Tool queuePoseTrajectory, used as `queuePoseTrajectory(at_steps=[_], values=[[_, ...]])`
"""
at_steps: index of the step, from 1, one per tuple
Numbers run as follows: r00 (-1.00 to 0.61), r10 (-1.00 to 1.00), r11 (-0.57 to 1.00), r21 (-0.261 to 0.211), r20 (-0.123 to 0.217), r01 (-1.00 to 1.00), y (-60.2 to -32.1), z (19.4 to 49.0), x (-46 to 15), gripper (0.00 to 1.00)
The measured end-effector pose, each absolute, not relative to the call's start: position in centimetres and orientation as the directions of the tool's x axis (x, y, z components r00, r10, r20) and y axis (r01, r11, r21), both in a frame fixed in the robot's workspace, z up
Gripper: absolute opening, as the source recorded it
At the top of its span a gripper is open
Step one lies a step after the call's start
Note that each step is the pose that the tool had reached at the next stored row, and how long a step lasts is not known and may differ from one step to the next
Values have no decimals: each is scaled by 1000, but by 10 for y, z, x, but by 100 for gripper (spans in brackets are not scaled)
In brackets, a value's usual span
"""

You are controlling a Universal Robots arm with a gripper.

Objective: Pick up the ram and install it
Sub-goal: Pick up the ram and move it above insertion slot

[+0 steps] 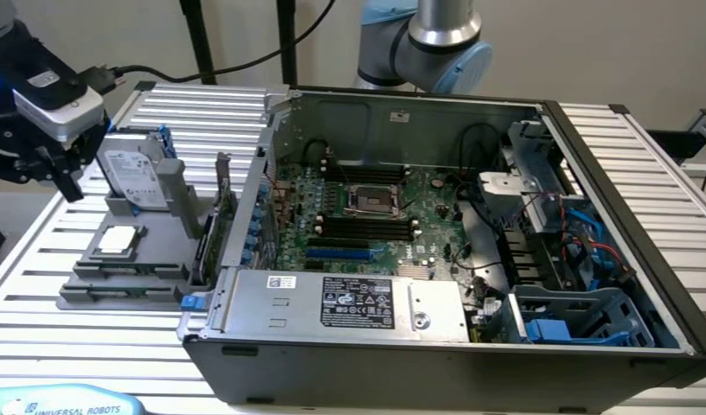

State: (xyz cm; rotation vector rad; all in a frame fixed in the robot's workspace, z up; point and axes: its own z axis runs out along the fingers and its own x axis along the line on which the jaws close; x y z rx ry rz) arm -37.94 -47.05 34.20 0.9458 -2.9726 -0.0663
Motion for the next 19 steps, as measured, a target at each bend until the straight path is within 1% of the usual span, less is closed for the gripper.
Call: queuePoseTrajectory(at_steps=[19], values=[[-572,-820,572,44,5,-819,-470,339,-379,11]])
